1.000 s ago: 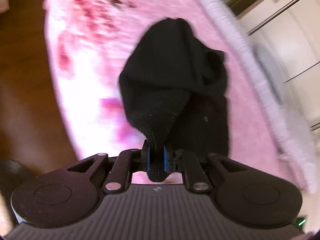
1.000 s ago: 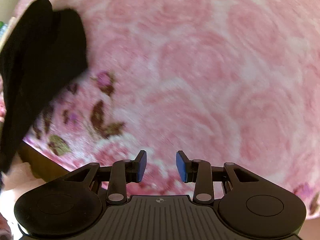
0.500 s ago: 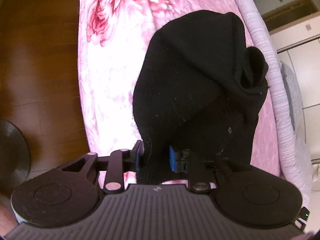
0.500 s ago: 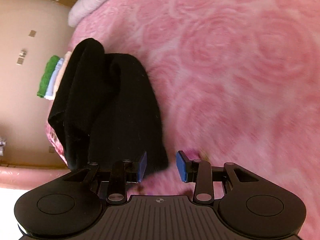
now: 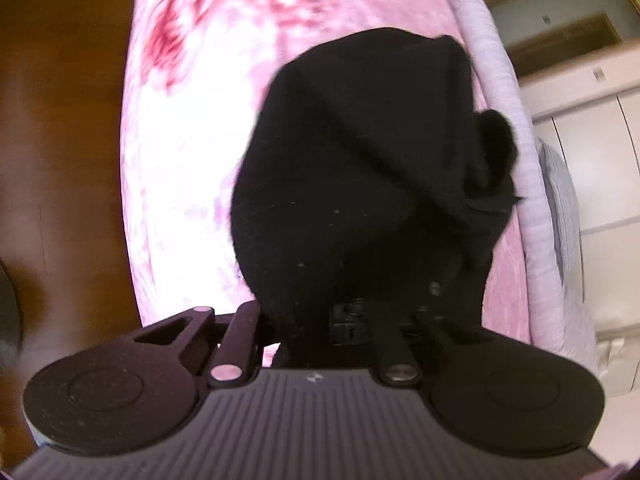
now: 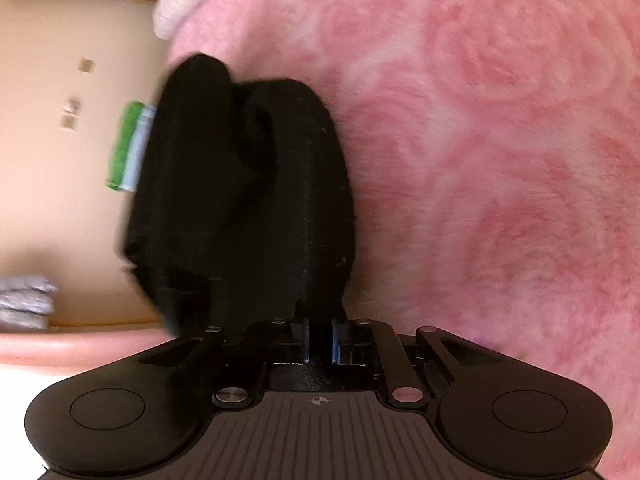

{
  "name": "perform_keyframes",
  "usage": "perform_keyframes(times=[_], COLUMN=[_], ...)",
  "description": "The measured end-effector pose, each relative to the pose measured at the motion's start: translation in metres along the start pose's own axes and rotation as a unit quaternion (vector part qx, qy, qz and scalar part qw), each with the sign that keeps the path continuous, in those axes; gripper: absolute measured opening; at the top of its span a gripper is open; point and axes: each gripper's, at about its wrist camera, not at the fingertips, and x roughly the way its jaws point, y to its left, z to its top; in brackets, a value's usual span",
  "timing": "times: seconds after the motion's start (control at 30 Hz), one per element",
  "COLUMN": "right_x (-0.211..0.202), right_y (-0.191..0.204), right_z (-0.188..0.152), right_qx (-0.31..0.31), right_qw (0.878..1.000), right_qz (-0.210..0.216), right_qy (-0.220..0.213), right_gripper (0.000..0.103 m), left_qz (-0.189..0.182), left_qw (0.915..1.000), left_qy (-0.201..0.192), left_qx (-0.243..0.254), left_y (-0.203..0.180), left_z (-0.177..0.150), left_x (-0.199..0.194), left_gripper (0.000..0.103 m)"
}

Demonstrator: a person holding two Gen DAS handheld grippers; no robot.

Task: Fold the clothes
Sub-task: 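Lift the black garment with both grippers and shake it out in the air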

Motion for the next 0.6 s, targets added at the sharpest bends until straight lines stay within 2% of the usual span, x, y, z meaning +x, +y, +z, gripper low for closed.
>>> perform_keyframes(times=[0.17,0.27,0.37,0.43,0.5,0.57,0.6], right_x=[-0.068,-0.12,-0.177,-0.221,-0.261,-0.297,-0.313], right_y=[0.036,0.072,0.122,0.164,0.203,0.241,0.257], right_z=[0.002,0.007,0.013,0.02,0.025,0.027,0.025], right_qx=[0.022,0.018,-0.014,-0.056,-0.099,-0.14,-0.159], right_qw=[0.995,0.987,0.97,0.951,0.926,0.895,0.882], right_qz=[0.093,0.151,0.22,0.269,0.314,0.358,0.368], right_qy=[-0.032,-0.06,-0.103,-0.143,-0.184,-0.226,-0.249], right_gripper=[0.007,0.007,0.007,0.007,0.007,0.007,0.007], left_qz=[-0.049,-0.097,-0.147,-0.185,-0.218,-0.252,-0.273], left_qw=[0.9959,0.9829,0.9598,0.94,0.9217,0.9041,0.8945], left_qy=[-0.05,-0.102,-0.143,-0.168,-0.19,-0.209,-0.217], left_qx=[0.058,0.118,0.192,0.232,0.259,0.275,0.28], left_y=[-0.065,-0.128,-0.199,-0.248,-0.289,-0.326,-0.343], left_z=[0.027,0.054,0.082,0.099,0.112,0.121,0.125], left_x=[-0.069,-0.126,-0.18,-0.213,-0.24,-0.266,-0.278], left_gripper=[0.007,0.007,0.007,0.008,0.008,0.008,0.008])
